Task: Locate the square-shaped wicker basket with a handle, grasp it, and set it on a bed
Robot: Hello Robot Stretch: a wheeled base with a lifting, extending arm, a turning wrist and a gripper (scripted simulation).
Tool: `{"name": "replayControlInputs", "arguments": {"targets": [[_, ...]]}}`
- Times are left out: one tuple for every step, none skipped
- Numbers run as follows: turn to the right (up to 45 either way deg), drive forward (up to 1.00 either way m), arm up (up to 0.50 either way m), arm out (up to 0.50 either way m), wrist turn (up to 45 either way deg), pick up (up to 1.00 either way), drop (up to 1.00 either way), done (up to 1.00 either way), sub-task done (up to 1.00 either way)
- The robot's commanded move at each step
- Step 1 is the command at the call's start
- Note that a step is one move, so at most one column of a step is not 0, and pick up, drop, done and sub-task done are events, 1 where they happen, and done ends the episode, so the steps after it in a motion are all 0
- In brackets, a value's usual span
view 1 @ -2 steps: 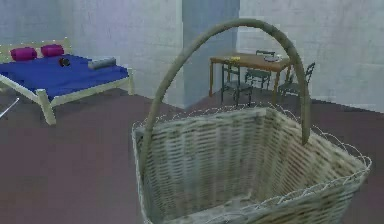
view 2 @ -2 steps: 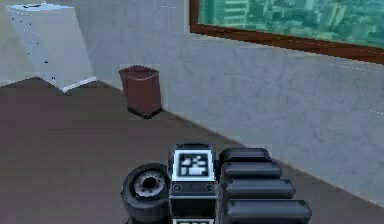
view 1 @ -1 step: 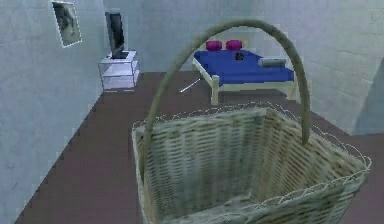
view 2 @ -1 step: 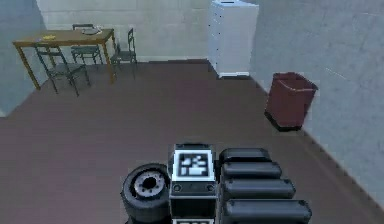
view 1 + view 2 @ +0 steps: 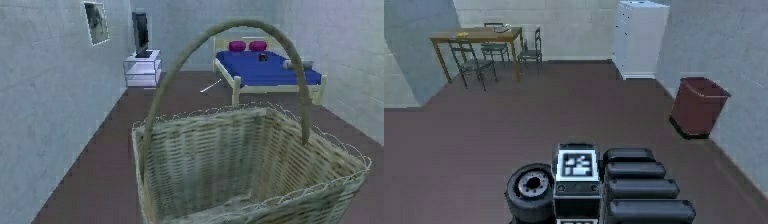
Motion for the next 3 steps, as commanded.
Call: {"name": "replayControlInputs", "arguments": {"targets": [[0.0,1.00,0.00,0.00,0.0,0.00,0.00,0.00,0.00],[-3.0,0.00,0.00,0.00,0.0,0.00,0.00,0.00,0.00],[0.0,1.00,0.00,0.00,0.0,0.00,0.00,0.00,0.00]]}}
